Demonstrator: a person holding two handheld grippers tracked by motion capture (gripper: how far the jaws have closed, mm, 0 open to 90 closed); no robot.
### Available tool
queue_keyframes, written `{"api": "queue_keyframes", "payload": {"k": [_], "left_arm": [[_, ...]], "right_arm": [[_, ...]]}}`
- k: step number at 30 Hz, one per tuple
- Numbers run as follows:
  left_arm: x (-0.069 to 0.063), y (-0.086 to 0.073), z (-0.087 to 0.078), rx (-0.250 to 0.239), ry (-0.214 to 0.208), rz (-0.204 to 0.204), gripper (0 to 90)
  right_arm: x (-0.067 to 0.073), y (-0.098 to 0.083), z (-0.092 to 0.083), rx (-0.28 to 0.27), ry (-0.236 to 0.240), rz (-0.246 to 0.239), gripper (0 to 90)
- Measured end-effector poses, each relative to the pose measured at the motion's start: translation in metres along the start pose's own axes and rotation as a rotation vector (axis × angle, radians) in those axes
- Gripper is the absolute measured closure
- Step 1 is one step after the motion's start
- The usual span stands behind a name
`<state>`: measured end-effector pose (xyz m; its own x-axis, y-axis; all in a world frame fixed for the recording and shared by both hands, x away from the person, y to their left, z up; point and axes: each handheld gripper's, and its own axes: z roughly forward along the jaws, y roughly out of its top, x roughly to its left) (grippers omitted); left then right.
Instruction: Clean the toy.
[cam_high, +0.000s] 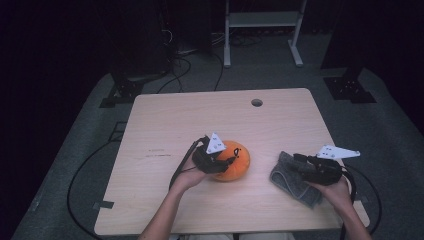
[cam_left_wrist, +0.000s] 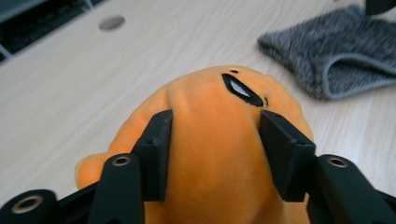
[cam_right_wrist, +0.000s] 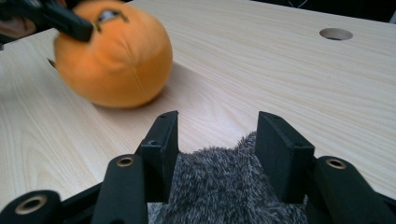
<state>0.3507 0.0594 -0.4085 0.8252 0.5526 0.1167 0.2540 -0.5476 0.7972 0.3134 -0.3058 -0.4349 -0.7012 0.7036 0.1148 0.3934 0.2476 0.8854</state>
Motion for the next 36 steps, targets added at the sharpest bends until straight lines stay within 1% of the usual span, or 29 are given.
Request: {"api": "queue_keyframes", "payload": {"k": [1,2,3,4,5,6,7,8,9,10,11,12,17,19,23,24,27,28,35,36], "left_arm": [[0.0,0.0,0.0,0.0,0.0,0.0,44.3],[0.001,-0.002,-0.001,-0.021,-0.02,-0.021,42.4],[0.001,-0.002,-0.001,-0.021,-0.02,-0.021,40.0],[0.001,-0.002,-0.005,-0.02,-0.015,-0.026,36.4],[0.001,-0.002,-0.005,-0.02,-0.015,-0.026,33.3],[0.001,-0.002,-0.009,-0.038,-0.013,-0.04,31.5],[0.001,-0.002,-0.009,-0.038,-0.013,-0.04,29.1],[0.001,-0.002,-0.012,-0.045,-0.008,-0.05,29.1],[0.002,-0.003,-0.013,-0.044,-0.009,-0.044,26.6],[0.002,-0.004,-0.016,-0.056,-0.006,-0.059,23.2],[0.002,-0.004,-0.016,-0.056,-0.006,-0.059,21.4],[0.002,-0.004,-0.019,-0.07,0.0,-0.071,20.5],[0.003,-0.007,-0.026,-0.081,-0.01,-0.088,17.9],[0.005,-0.01,-0.031,-0.085,-0.005,-0.095,17.1],[0.008,-0.014,-0.035,-0.086,0.011,-0.107,16.2],[0.009,-0.016,-0.038,-0.096,0.017,-0.113,16.2],[0.01,-0.018,-0.041,-0.1,0.022,-0.115,16.1],[0.011,-0.02,-0.045,-0.103,0.029,-0.116,15.8],[0.013,-0.029,-0.052,-0.109,0.039,-0.126,14.3],[0.015,-0.033,-0.054,-0.112,0.034,-0.14,14.1]], "right_arm": [[0.0,0.0,0.0,0.0,0.0,0.0,47.7],[0.001,0.0,0.0,-0.004,0.003,0.006,45.9],[0.001,0.0,0.0,-0.004,0.003,0.006,45.9],[0.001,0.0,0.001,-0.001,0.006,0.006,45.2],[0.001,0.0,0.001,-0.001,0.006,0.006,45.2],[0.001,-0.001,0.001,-0.002,0.006,0.009,44.5],[0.001,-0.001,0.001,-0.002,0.006,0.009,44.5],[0.001,-0.001,0.001,-0.002,0.006,0.009,44.1],[0.002,-0.001,0.002,0.0,0.006,0.006,43.9],[0.002,-0.001,0.001,0.0,0.006,0.005,43.4],[0.003,-0.001,0.001,-0.003,0.006,0.007,43.3],[0.003,-0.001,0.001,-0.004,0.007,0.007,43.2],[0.002,-0.001,0.001,-0.004,0.009,0.009,42.4],[0.002,-0.002,0.002,0.003,0.014,0.013,41.9],[0.002,-0.002,0.003,0.003,0.015,0.013,41.7],[0.002,-0.003,0.003,0.007,0.016,0.017,41.7],[0.002,-0.003,0.002,0.006,0.015,0.018,41.4],[0.002,-0.003,0.002,0.005,0.016,0.022,41.3],[0.001,-0.005,0.003,0.011,0.019,0.032,40.2],[0.001,-0.005,0.004,0.014,0.02,0.031,40.1]]}}
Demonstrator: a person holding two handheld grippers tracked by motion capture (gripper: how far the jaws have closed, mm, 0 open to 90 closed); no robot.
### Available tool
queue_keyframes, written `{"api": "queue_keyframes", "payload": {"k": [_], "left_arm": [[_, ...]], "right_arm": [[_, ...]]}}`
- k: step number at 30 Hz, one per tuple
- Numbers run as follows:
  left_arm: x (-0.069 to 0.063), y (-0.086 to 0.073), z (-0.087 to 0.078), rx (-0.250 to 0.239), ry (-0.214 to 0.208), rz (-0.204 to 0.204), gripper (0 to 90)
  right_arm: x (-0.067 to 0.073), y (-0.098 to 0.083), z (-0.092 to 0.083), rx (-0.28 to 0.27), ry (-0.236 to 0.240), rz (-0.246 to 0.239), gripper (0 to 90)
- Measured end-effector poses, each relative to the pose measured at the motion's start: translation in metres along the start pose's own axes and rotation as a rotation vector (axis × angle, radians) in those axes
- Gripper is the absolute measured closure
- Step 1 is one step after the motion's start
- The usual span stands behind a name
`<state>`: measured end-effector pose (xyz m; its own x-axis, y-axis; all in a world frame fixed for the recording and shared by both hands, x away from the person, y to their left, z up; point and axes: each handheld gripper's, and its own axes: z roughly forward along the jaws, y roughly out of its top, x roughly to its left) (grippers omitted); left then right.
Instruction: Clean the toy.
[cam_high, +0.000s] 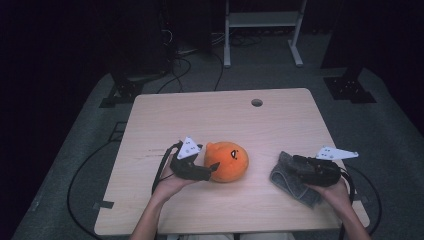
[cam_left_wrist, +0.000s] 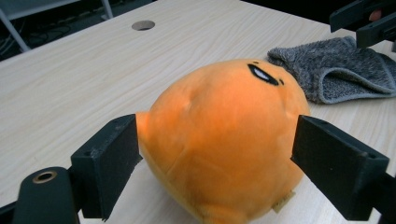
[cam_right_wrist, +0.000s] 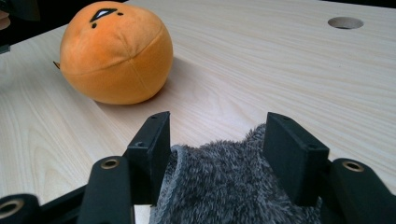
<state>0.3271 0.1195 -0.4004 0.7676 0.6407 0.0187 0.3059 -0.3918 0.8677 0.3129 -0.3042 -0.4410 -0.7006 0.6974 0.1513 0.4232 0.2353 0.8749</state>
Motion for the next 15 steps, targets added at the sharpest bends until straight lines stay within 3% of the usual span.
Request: {"api": "queue_keyframes", "payload": {"k": [15], "left_arm": [[0.008,-0.022,-0.013,0.004,0.035,-0.034,12.3]], "right_arm": [[0.001,-0.001,-0.001,0.003,0.006,-0.003,39.0]]}}
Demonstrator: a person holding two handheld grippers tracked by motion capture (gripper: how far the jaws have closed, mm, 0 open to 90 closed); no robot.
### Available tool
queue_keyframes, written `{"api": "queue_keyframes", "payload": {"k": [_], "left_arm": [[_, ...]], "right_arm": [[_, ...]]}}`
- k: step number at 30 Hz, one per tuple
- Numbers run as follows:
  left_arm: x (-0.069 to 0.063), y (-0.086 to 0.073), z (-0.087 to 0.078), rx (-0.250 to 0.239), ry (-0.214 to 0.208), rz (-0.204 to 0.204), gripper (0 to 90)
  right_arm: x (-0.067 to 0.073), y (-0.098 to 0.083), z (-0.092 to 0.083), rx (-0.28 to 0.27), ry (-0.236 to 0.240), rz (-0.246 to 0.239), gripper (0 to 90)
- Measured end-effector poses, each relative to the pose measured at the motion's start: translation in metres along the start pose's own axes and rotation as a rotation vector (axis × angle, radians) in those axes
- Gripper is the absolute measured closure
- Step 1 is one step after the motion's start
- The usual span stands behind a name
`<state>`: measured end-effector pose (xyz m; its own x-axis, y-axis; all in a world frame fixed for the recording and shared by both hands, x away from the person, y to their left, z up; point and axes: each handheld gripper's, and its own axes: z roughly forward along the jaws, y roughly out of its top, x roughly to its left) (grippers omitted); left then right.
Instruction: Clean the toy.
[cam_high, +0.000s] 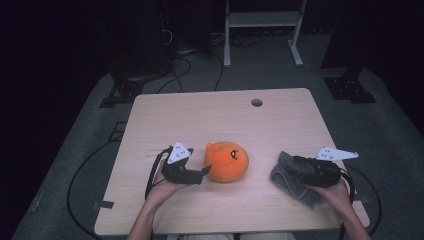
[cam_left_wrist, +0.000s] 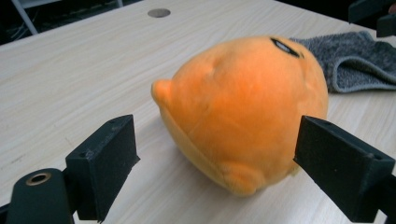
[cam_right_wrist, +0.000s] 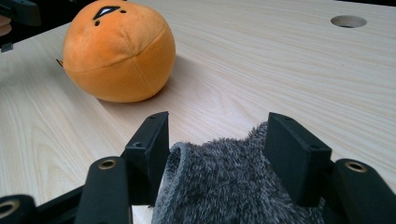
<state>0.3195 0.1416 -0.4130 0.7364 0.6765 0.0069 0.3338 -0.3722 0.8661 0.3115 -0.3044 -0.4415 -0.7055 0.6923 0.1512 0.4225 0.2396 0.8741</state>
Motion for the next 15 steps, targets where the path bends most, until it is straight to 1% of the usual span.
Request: {"api": "queue_keyframes", "payload": {"k": [6,8,11,13,15], "left_arm": [[0.002,-0.008,-0.004,0.005,0.016,-0.002,12.0],[0.003,-0.011,-0.006,0.005,0.019,-0.012,12.0],[0.005,-0.017,-0.008,0.02,0.024,-0.014,11.7],[0.006,-0.019,-0.009,0.024,0.028,-0.015,11.5],[0.008,-0.025,-0.011,0.031,0.035,-0.028,11.3]], "right_arm": [[0.001,0.0,0.001,0.003,0.0,0.0,38.5],[0.001,0.0,0.001,0.005,0.0,0.001,38.4],[0.0,-0.001,0.002,0.007,0.003,-0.003,38.4],[0.001,0.0,0.002,0.007,0.004,-0.004,38.4],[0.002,-0.001,0.002,0.008,0.004,-0.006,38.4]]}}
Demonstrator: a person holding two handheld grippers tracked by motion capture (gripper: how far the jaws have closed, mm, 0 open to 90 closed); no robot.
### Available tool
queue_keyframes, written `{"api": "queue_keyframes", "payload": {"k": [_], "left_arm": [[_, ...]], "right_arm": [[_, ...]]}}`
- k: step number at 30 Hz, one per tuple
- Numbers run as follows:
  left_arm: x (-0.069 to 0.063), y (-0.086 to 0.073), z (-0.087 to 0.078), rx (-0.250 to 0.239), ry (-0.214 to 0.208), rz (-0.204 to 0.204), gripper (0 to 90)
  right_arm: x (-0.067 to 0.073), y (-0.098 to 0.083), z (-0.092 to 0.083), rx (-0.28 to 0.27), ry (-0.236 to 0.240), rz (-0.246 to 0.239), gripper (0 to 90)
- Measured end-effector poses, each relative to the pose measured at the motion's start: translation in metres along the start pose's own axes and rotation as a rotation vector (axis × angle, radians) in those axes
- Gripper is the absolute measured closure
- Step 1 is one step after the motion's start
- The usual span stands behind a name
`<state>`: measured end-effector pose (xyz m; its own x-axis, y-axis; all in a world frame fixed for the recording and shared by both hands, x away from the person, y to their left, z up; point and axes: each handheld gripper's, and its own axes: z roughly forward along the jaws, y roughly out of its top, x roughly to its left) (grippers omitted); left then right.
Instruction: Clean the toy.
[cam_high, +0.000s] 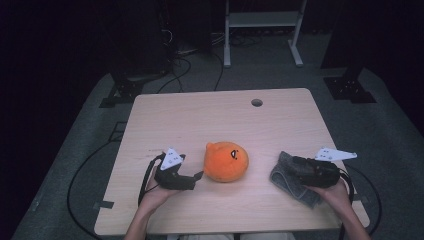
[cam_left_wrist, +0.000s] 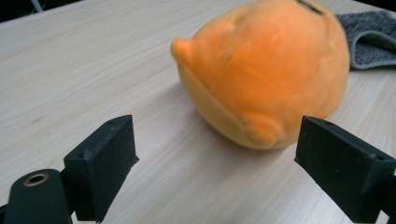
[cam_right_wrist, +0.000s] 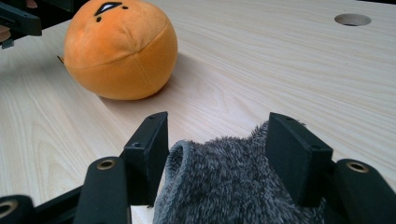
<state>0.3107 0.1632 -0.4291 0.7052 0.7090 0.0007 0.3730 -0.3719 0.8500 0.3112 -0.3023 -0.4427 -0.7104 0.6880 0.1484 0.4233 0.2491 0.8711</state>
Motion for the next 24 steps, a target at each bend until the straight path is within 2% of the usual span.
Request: {"api": "queue_keyframes", "payload": {"k": [9,12,19,20,21,23,24], "left_arm": [[0.005,-0.016,-0.009,0.016,0.008,-0.021,10.3],[0.006,-0.023,-0.012,0.017,0.014,-0.042,9.6],[0.006,-0.031,-0.013,0.02,0.011,-0.062,9.1],[0.007,-0.034,-0.012,0.016,0.011,-0.081,8.5],[0.007,-0.034,-0.012,0.016,0.011,-0.081,8.5],[0.009,-0.038,-0.01,0.026,0.011,-0.096,7.9],[0.011,-0.04,-0.009,0.038,0.017,-0.088,7.9]], "right_arm": [[0.0,-0.001,0.0,0.005,0.001,-0.004,38.4],[0.002,-0.002,0.0,0.009,0.002,-0.01,38.4],[0.004,-0.002,0.001,0.02,0.0,-0.022,38.4],[0.005,-0.002,0.001,0.021,-0.002,-0.024,38.4],[0.005,-0.003,0.001,0.02,-0.001,-0.022,38.4],[0.005,-0.003,0.001,0.016,0.001,-0.02,38.4],[0.006,-0.003,0.001,0.015,0.009,-0.015,38.7]]}}
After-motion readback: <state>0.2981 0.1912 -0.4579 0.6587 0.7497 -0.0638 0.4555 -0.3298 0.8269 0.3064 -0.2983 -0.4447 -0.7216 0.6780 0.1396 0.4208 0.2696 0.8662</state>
